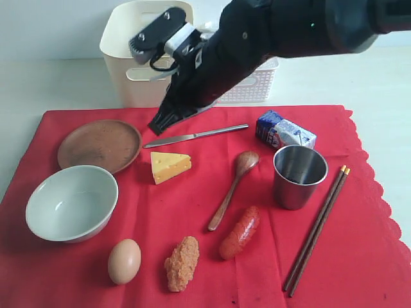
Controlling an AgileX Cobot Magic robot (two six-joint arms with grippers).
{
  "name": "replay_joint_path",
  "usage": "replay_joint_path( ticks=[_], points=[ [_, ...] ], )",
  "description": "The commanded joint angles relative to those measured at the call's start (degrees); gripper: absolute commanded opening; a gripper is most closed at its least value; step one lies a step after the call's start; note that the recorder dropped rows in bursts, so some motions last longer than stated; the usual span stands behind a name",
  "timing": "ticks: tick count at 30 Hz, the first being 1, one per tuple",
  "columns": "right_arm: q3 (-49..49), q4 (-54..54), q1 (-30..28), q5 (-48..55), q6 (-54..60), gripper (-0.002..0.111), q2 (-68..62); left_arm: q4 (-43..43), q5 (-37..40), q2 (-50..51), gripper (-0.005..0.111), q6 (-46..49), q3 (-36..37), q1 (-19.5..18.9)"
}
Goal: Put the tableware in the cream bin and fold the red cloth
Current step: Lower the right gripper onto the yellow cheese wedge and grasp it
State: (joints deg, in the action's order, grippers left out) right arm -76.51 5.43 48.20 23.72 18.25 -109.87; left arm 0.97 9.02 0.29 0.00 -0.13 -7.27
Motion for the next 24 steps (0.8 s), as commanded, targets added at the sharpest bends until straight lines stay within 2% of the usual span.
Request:
replay_joint_path(
  ticks=[1,3,6,9,10,21,23,24],
  points=[
    [0.1,0.0,3.1,-0.6,0.7,0.009,-4.3,-0.4,-0.1,-0.3,0.001,-0.4,0.1,-0.1],
    [0.1,-0.4,4.5,-2.0,0.7,0.024,-5.9,-0.4,-0.1,-0.3,0.001,-0.4,0.1,-0.1],
    [0.1,-0.1,5.4,-2.7,0.9,0.059,-7.0,-0.4,-0.1,-0.3,0.001,-0.4,0.1,-0.1],
    [0.1,-0.2,5.4,-2.5,1.2,0.082,-7.1,-0.4,-0.1,-0.3,0.001,-0.4,0.1,-0.1],
    [0.1,-0.2,5.4,-2.3,1.2,0.085,-7.1,-0.4,-0.1,-0.3,0.001,-0.4,0.1,-0.1],
    [-8.5,-3.3,5.3,7.4,2.8,0.084,-17.3,-0.4,-0.1,-0.3,0.001,-0.4,0.1,-0.1],
    [-8.5,-3.4,5.3,7.4,2.8,0.082,-17.3,-0.4,-0.1,-0.3,0.001,-0.4,0.1,-0.1],
    [-8.5,-3.4,5.3,7.5,2.8,0.076,-17.3,-0.4,-0.1,-0.3,0.001,-0.4,0.1,-0.1]
  ],
)
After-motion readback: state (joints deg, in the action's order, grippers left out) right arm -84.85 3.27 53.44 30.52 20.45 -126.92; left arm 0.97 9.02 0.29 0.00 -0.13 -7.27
